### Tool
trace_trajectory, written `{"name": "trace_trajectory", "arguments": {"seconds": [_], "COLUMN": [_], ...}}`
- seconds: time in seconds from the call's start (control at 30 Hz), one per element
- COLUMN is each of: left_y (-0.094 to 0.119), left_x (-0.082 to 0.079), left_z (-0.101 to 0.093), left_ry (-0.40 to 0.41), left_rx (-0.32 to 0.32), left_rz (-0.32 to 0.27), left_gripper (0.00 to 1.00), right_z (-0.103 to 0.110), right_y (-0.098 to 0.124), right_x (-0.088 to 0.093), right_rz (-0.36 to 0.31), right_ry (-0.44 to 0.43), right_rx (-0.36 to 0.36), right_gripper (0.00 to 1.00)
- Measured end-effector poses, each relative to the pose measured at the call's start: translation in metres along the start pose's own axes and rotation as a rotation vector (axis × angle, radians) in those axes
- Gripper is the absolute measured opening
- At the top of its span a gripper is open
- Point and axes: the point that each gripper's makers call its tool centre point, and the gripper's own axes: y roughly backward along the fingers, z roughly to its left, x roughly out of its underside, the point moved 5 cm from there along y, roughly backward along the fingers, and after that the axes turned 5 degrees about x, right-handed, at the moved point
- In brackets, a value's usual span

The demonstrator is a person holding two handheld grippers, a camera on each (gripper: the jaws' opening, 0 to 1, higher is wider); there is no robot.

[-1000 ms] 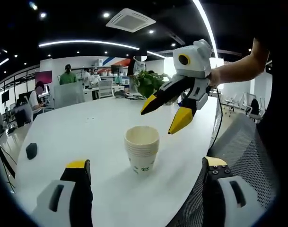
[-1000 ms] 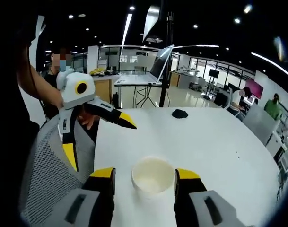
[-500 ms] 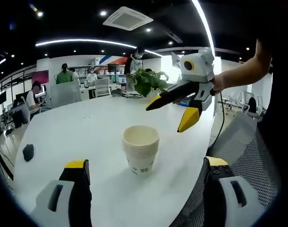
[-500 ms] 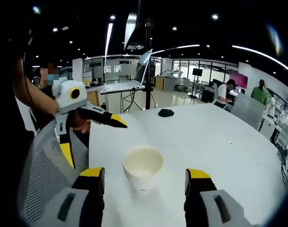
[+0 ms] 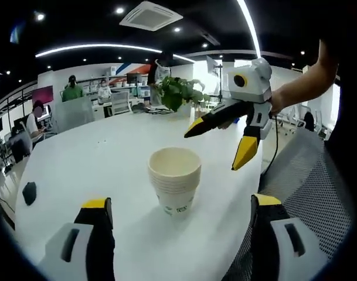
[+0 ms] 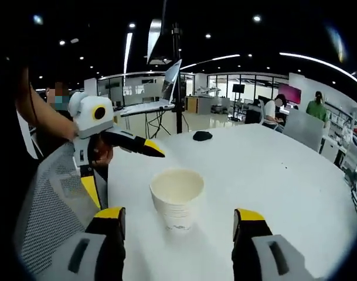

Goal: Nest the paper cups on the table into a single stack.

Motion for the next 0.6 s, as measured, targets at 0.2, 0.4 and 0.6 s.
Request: {"name": "trace_trajectory", "arguments": {"seconds": [0.2,0.4,0.6], "left_y": [-0.010,-0.021,-0.033], "left_x": [0.006,0.010,0.015], "left_z": [0.004,0.007,0.009], "left_ry": [-0.013,-0.022,-0.056], "left_rx": [0.022,0.041,0.060], "left_rz": [0.025,0.036,0.064], "left_gripper": [0.92,0.85,0.77], "right_z": [0.001,0.002,0.004], "right_y": [-0.006,-0.013,-0.022], "right_x": [0.000,0.003,0.005], "right_rz": [-0.011,-0.017,-0.013], "right_ry": [-0.028,-0.062,-0.081], "right_rx": [0.006,0.010,0.015], "right_gripper": [0.72,0.70,0.65]}}
